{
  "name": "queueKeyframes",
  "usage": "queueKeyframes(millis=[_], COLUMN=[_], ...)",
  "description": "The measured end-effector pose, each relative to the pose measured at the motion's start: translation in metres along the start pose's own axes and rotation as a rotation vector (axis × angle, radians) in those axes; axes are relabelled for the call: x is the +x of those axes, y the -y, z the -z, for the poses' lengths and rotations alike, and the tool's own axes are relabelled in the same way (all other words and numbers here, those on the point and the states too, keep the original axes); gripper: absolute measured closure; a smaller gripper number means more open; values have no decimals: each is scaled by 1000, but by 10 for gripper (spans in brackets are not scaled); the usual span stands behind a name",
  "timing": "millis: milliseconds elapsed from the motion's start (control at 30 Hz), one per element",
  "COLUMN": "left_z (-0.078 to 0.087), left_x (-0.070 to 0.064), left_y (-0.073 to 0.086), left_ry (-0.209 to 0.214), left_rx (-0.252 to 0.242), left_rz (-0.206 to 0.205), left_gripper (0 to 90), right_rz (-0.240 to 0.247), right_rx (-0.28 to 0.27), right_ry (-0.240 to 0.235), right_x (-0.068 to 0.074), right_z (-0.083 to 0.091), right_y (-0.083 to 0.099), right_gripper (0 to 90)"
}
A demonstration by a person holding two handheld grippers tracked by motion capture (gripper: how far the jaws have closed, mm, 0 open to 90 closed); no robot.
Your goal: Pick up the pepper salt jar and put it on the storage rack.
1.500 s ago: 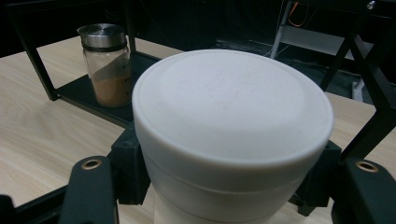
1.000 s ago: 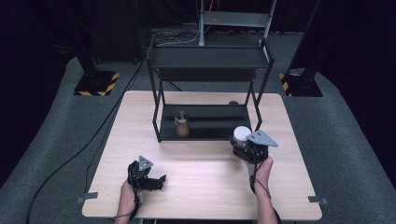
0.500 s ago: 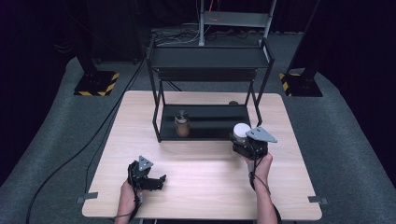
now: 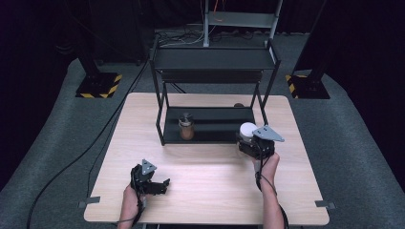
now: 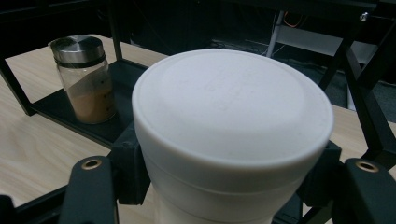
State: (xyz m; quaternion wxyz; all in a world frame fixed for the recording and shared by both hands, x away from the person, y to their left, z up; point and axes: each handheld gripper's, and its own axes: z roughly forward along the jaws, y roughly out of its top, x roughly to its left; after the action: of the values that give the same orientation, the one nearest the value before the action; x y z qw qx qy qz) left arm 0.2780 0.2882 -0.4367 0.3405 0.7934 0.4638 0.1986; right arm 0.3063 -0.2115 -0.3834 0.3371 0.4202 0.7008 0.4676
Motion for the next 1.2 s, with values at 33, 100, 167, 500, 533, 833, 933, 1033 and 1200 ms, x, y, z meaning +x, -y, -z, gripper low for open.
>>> queueKeyframes(millis=[33, 100, 167, 500, 533, 833, 933, 1033, 1200], left_z=[0, 0, 0, 0, 0, 0, 0, 0, 0], left_x=[0, 0, 0, 0, 0, 0, 0, 0, 0], left_y=[0, 0, 0, 1, 0, 0, 0, 1, 0], left_ry=[0, 0, 0, 1, 1, 1, 1, 1, 1], left_rx=[-1, 0, 0, -3, 0, -3, -3, -4, -3], left_rz=[0, 0, 0, 3, -1, 2, 2, 2, 2], left_gripper=[32, 33, 33, 34, 34, 34, 35, 35, 35], right_rz=[0, -3, -4, -6, -9, -21, -21, -23, -29], right_rx=[0, 5, 7, 15, 16, 25, 32, 39, 42], right_ry=[0, 2, 3, 11, 12, 20, 24, 30, 29], right_x=[0, -2, -2, -7, -8, -12, -13, -13, -15], right_z=[-1, -3, -4, -13, -15, -24, -27, -30, -34], right_y=[0, 0, -1, -6, -6, -9, -9, -9, -10], right_gripper=[333, 333, 333, 333, 333, 333, 333, 333, 333])
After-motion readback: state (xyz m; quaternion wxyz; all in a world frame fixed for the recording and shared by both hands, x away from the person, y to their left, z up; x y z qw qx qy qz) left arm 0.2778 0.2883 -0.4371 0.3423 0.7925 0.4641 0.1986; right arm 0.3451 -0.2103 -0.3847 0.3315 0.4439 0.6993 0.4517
